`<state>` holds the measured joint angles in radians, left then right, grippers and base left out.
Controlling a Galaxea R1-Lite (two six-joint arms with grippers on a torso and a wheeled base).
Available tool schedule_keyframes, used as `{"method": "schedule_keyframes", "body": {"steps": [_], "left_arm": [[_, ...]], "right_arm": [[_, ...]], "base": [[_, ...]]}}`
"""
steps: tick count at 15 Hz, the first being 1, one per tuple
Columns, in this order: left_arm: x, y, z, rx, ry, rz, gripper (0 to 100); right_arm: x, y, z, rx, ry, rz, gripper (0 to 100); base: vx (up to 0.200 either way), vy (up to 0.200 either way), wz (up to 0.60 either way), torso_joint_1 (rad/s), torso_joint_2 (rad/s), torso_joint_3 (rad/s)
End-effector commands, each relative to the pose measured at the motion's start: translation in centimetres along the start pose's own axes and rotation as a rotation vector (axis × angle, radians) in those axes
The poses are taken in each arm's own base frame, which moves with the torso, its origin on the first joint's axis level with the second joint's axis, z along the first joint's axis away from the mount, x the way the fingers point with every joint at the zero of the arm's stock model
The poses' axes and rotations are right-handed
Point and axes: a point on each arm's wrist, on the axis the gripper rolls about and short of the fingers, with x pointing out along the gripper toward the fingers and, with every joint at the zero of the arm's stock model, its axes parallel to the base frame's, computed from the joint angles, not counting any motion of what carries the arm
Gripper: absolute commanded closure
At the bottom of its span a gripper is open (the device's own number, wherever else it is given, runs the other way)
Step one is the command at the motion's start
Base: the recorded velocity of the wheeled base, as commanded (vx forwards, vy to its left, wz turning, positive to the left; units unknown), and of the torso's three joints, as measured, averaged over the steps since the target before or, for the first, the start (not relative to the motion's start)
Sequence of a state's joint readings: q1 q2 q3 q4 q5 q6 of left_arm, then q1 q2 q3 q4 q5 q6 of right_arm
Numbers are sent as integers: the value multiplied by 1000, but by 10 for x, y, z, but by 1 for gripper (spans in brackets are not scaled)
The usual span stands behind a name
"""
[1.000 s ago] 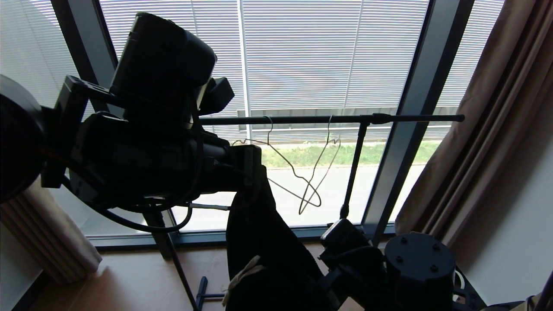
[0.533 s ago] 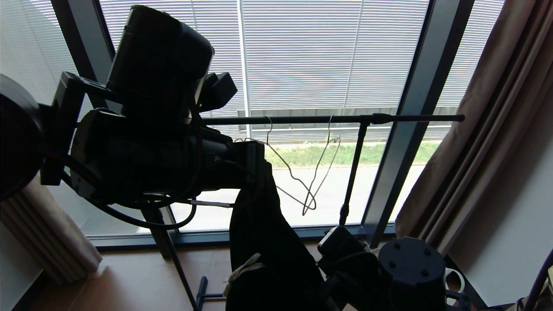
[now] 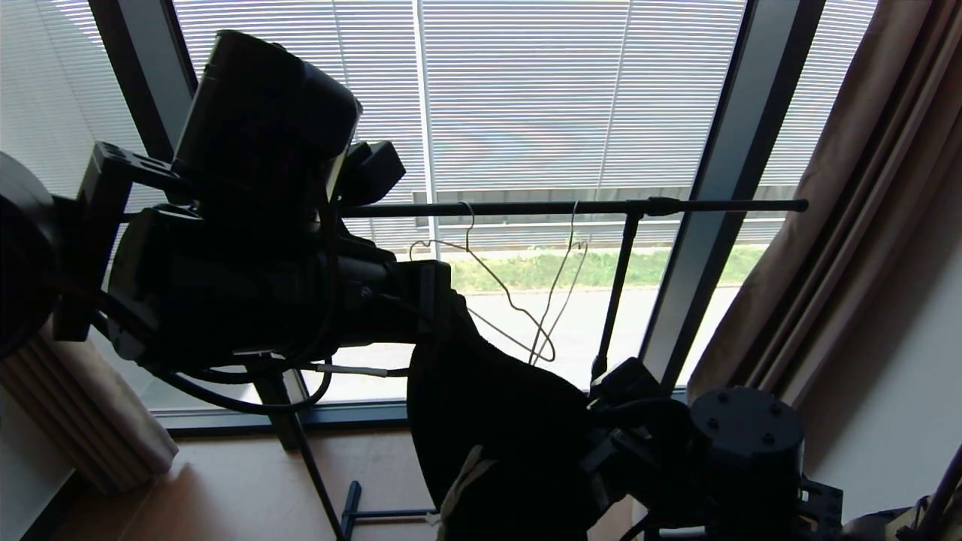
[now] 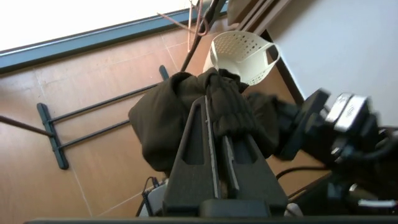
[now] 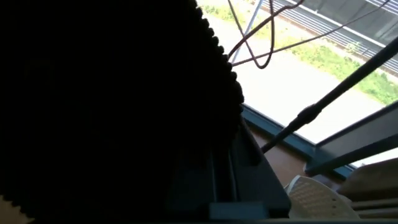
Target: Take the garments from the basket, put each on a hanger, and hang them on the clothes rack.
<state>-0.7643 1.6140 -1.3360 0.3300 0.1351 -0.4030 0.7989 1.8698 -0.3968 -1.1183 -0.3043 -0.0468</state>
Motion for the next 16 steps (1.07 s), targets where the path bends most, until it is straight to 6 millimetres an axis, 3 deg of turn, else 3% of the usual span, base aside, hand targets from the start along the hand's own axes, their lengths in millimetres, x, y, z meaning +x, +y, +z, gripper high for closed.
{"method": "schedule_keyframes", "body": {"steps": [1,5,7,9,10,16], "left_arm": [[-1,7,-15,5,41,19,100],[18,20,-55,39,69,-42,100],[30,30,-84,171,44,-68,100],[32,32,-89,188,42,-79,100],[31,31,-88,185,40,-96,0],[7,32,-82,167,-26,-125,0]], "right_arm": [[-8,-34,12,60,-59,-105,100],[-15,-51,24,81,-111,-167,100],[-18,-52,29,83,-133,-172,100],[-18,-52,30,79,-135,-173,100],[-18,-52,29,79,-132,-172,100],[-16,-60,32,90,-143,-201,100]], "base": [[0,0,0,0,0,0],[0,0,0,0,0,0],[0,0,0,0,0,0],[0,0,0,0,0,0],[0,0,0,0,0,0],[0,0,0,0,0,0]]}}
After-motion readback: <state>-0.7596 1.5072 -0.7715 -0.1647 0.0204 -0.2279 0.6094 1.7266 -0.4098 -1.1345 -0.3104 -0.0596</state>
